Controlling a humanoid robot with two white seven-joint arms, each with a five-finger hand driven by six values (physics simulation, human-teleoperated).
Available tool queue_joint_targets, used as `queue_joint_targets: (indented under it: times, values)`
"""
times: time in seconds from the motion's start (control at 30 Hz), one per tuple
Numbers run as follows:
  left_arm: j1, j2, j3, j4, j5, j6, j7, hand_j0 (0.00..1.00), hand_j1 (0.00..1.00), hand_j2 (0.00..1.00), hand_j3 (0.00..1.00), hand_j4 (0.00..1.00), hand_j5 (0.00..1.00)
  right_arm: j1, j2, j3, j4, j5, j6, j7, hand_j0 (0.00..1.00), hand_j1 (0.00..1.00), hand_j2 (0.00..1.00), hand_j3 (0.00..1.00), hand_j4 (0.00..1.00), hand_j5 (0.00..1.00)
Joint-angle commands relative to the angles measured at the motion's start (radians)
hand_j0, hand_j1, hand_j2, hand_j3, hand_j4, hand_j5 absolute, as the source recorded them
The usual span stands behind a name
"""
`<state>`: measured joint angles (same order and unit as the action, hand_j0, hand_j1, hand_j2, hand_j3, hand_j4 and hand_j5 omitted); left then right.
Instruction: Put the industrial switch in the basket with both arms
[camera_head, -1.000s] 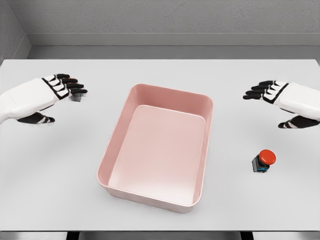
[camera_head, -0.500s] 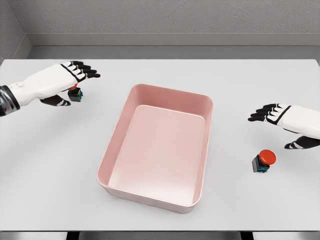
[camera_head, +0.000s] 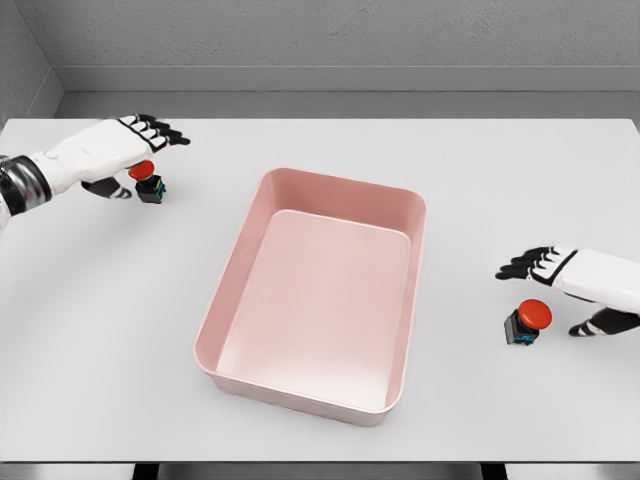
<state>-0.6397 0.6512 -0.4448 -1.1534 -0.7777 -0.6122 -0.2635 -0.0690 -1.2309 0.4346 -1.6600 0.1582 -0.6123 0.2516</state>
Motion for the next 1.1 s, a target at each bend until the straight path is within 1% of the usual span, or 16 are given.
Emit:
queue_joint_targets:
  times: [0.0,0.13,0.17,0.27,0.33,0.53,0.63,0.67,0.77,0.83,0.9,1.03,1.07]
  values:
    - [0.000,-0.024,-0.005,0.041,-0.008,0.001,0.003,1.00,1.00,1.00,1.00,1.00,1.00,0.002,-0.012,-0.001,0.000,-0.042,0.001,-0.002,1.00,1.00,1.00,1.00,1.00,1.00]
    - [0.000,-0.031,-0.011,0.046,-0.005,0.001,0.009,1.00,1.00,1.00,1.00,1.00,1.00,0.002,-0.012,0.001,-0.006,-0.043,0.001,0.000,1.00,1.00,1.00,1.00,1.00,1.00]
    - [0.000,-0.035,-0.011,0.066,-0.005,0.001,0.010,1.00,1.00,1.00,1.00,1.00,1.00,0.002,-0.015,-0.001,-0.006,-0.043,0.001,0.000,1.00,1.00,1.00,1.00,1.00,1.00]
    - [-0.002,-0.044,-0.011,0.081,-0.006,0.001,0.012,1.00,1.00,1.00,1.00,1.00,1.00,0.000,-0.015,0.001,-0.014,-0.042,0.001,0.000,1.00,1.00,1.00,1.00,1.00,1.00]
    - [-0.003,-0.054,-0.011,0.106,-0.008,0.001,0.012,1.00,1.00,1.00,1.00,1.00,1.00,0.000,-0.015,0.001,-0.017,-0.042,0.001,0.003,1.00,1.00,1.00,1.00,1.00,1.00]
    - [-0.025,-0.068,-0.011,0.162,-0.009,0.001,0.012,1.00,1.00,1.00,1.00,1.00,1.00,-0.015,-0.016,0.001,-0.020,-0.040,0.001,0.041,1.00,1.00,1.00,1.00,1.00,1.00]
    - [-0.026,-0.082,-0.023,0.181,-0.009,0.001,0.012,1.00,1.00,1.00,1.00,1.00,1.00,-0.017,-0.007,0.003,-0.021,-0.039,0.001,0.092,1.00,1.00,1.00,1.00,1.00,1.00]
    - [-0.044,-0.085,-0.032,0.196,-0.009,0.001,0.013,1.00,1.00,1.00,1.00,1.00,1.00,-0.017,-0.005,0.003,-0.021,-0.039,0.001,0.101,1.00,1.00,1.00,1.00,1.00,1.00]
    - [-0.049,-0.085,-0.037,0.198,-0.011,0.001,0.013,1.00,1.00,1.00,1.00,1.00,1.00,-0.023,0.002,0.001,-0.021,-0.037,0.001,0.107,1.00,1.00,1.00,1.00,1.00,1.00]
    - [-0.054,-0.087,-0.037,0.208,-0.011,0.001,0.020,1.00,1.00,1.00,1.00,1.00,1.00,-0.037,0.033,0.003,-0.021,-0.035,0.001,0.135,0.99,0.99,0.99,0.99,0.99,0.99]
    - [-0.055,-0.087,-0.037,0.218,-0.011,0.001,0.047,1.00,1.00,1.00,1.00,1.00,1.00,-0.049,0.051,0.003,-0.023,-0.035,0.001,0.140,0.99,0.99,0.99,0.99,0.99,0.99]
    - [-0.055,-0.085,-0.037,0.218,-0.009,0.001,0.050,1.00,1.00,1.00,1.00,1.00,1.00,-0.055,0.065,0.018,-0.023,-0.032,0.001,0.146,0.98,0.98,0.98,0.98,0.98,0.98]
    - [-0.055,-0.084,-0.037,0.218,-0.009,0.001,0.050,0.97,0.97,0.97,0.97,0.97,0.97,-0.055,0.065,0.026,-0.023,-0.032,0.001,0.149,0.98,0.98,0.98,0.98,0.98,0.98]
